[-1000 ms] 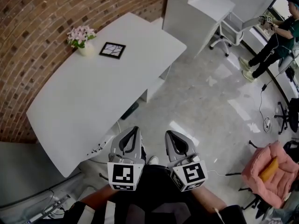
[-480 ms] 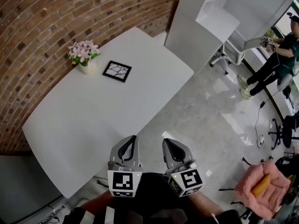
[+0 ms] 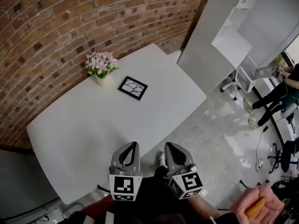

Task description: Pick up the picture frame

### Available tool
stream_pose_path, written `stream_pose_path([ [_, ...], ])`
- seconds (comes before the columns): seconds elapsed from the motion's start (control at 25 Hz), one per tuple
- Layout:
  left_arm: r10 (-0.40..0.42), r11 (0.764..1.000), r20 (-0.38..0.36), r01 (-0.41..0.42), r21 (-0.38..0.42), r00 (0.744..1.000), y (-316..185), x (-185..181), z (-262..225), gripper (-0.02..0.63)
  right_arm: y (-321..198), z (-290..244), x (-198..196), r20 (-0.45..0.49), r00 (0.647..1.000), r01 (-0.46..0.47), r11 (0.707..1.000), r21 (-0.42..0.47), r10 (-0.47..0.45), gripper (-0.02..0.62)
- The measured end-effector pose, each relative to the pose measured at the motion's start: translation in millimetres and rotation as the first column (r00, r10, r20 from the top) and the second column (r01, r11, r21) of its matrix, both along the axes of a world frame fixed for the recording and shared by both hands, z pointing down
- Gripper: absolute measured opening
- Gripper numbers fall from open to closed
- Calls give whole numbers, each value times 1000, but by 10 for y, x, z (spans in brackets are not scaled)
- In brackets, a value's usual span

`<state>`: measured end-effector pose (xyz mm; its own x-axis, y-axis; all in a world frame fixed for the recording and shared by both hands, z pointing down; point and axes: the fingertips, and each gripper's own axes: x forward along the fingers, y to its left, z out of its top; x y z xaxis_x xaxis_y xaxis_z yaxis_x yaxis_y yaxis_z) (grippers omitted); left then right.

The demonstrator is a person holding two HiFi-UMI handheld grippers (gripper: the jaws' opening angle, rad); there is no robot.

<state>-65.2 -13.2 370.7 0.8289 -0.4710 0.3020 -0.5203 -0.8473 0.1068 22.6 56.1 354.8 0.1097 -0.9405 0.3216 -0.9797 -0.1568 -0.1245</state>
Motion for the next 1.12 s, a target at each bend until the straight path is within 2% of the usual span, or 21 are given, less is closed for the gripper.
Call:
stream_pose_path([
  [0.24,-82,997,-12,82,0,997,-239,48,-6,-3,-319,55,121,-14,997,79,997,-18,-79,2],
  [0.52,-210,977,10,210,-36,978,-598,251,158,-3,-812,278,398,-3,977,214,974,-76,-215,2],
  [0.84,-314,945,51,317,-79,948,-1044,718,394,-2,-1488,619,830,6,931,361,920,-155,-364,2],
  [1.12,-405,899,86,414,-142,910,-1456,1081,727,-2,-2021,1011,1202,20,890,447,862,-240,-456,2],
])
